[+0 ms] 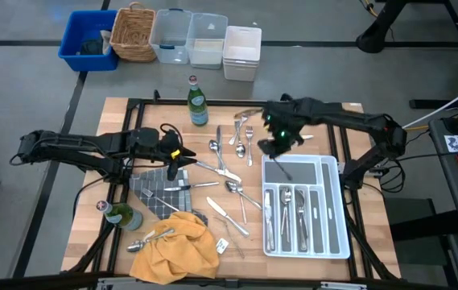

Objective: Sort silverware
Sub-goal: Stack the silver spoon into the white utensil tray with the other silver spoons, then stack the silver knife into the white utensil tray with the other silver knives

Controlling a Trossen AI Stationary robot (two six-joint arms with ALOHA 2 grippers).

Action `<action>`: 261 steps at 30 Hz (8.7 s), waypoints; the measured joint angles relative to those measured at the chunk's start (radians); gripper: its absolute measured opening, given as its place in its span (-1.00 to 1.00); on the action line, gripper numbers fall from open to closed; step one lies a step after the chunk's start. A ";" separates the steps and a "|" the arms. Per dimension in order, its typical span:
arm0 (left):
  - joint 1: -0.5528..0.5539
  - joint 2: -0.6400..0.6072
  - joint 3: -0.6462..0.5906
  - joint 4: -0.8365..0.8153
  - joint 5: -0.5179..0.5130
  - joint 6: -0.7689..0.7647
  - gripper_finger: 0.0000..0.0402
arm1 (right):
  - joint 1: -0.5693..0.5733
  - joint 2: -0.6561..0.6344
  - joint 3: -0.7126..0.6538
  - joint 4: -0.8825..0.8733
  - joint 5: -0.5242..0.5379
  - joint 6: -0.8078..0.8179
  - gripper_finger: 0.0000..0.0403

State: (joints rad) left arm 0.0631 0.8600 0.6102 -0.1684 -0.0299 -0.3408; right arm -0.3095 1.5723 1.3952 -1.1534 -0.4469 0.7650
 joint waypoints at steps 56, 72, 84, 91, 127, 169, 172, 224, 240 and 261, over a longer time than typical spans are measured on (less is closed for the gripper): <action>0.000 0.000 0.000 -0.009 0.000 0.032 -0.41 | 0.898 0.027 -0.386 0.287 0.613 1.303 -0.69; 0.000 0.000 0.000 -0.008 0.000 0.053 -0.41 | 0.898 0.014 -0.356 0.253 0.536 1.297 -0.47; 0.000 0.000 0.001 -0.004 0.000 0.052 -0.41 | 0.898 -0.121 -0.224 0.060 0.662 1.265 -0.46; 0.000 0.000 0.001 0.052 0.000 0.049 -0.41 | 0.827 -0.208 -0.192 0.007 0.840 1.239 -0.46; 0.000 0.000 0.001 0.044 0.000 0.147 -0.41 | 0.110 -0.229 -0.192 0.008 0.584 0.561 -0.46; 0.000 0.000 0.001 0.044 0.000 0.157 -0.41 | 0.106 -0.228 -0.192 0.535 0.666 0.614 -0.46; 0.000 0.000 0.001 0.044 0.000 0.158 -0.41 | 0.106 -0.228 -0.192 0.562 0.673 0.614 -0.46; 0.000 0.000 0.000 0.044 0.000 0.158 -0.41 | -0.360 0.145 -0.193 0.145 0.305 0.577 -0.46; 0.038 0.000 0.000 0.029 0.000 0.231 -0.41 | -0.446 0.234 -0.193 0.161 0.278 0.842 -0.46; 0.137 0.000 0.000 -0.093 0.000 0.305 -0.41 | -0.472 0.280 -0.193 0.194 0.320 1.034 -0.46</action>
State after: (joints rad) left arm 0.1998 0.8600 0.6106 -0.2611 -0.0299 -0.0359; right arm -0.7811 1.8523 1.2026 -0.9597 -0.1267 1.7993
